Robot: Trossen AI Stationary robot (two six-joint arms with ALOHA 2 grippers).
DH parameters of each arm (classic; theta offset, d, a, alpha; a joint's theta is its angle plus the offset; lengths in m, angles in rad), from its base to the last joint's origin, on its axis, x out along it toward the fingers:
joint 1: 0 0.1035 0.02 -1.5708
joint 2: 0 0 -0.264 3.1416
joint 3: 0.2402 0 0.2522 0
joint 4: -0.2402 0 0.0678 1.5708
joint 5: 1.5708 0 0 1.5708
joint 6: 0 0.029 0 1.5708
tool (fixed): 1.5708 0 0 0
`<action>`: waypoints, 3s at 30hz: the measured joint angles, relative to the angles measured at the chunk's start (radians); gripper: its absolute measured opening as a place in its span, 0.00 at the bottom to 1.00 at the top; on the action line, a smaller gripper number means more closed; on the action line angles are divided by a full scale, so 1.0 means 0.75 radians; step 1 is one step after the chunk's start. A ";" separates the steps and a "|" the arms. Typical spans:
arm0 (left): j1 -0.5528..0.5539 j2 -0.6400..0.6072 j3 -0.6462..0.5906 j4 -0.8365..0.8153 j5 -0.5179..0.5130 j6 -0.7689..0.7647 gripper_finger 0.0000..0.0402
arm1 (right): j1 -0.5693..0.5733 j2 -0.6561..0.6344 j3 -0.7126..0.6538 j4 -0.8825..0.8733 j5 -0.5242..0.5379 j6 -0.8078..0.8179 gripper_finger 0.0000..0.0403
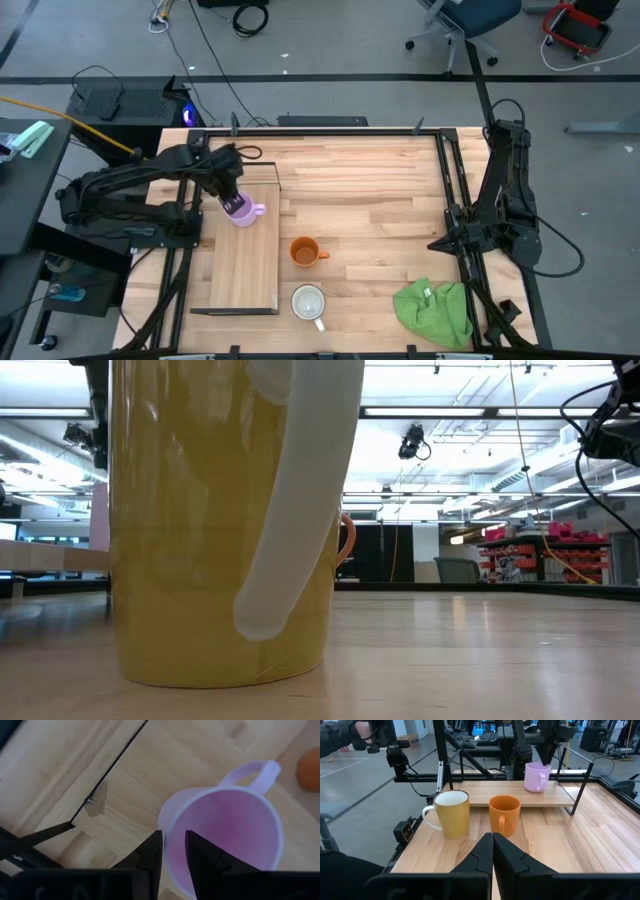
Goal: Stack small to large cups/mugs on shelf
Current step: Put the pink mug on top of the shelf, then put the orange mug on the shelf
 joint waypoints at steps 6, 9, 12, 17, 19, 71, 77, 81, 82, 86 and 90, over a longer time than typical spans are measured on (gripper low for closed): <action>0.002 -0.114 0.000 0.002 -0.001 -0.107 0.25 | 0.000 0.000 0.000 0.000 -0.002 0.000 0.04; 0.002 -0.182 0.000 0.002 -0.001 -0.176 0.24 | 0.000 0.000 0.000 0.001 -0.002 0.000 0.04; 0.002 -0.254 0.000 0.002 -0.001 -0.245 0.24 | 0.000 0.000 0.000 0.001 -0.002 0.000 0.04; 0.000 -0.352 0.000 -0.009 0.044 -0.426 0.24 | 0.000 0.000 0.000 0.000 -0.004 0.000 0.04; 0.001 -0.375 0.000 -0.013 0.104 -0.497 0.24 | 0.000 -0.001 0.000 -0.017 -0.025 0.001 0.04; -0.358 -0.078 -0.001 -0.195 -0.046 -0.924 0.05 | 0.000 -0.003 0.000 -0.288 -0.137 0.260 0.04; -0.357 -0.078 -0.001 -0.195 -0.077 -0.925 0.02 | 0.000 -0.003 0.000 -0.288 -0.137 0.265 0.04; -0.357 -0.081 -0.001 -0.195 -0.076 -0.904 0.04 | 0.000 -0.003 0.000 -0.288 -0.138 0.270 0.04; -0.357 -0.087 -0.001 -0.193 -0.076 -0.889 0.05 | 0.000 -0.003 0.000 -0.288 -0.137 0.270 0.04; -0.358 -0.115 -0.002 -0.117 -0.069 -0.871 0.07 | 0.000 -0.003 0.000 -0.288 -0.137 0.270 0.04; -0.358 -0.170 -0.002 0.071 -0.022 -0.868 0.07 | 0.000 -0.003 0.000 -0.288 -0.137 0.269 0.04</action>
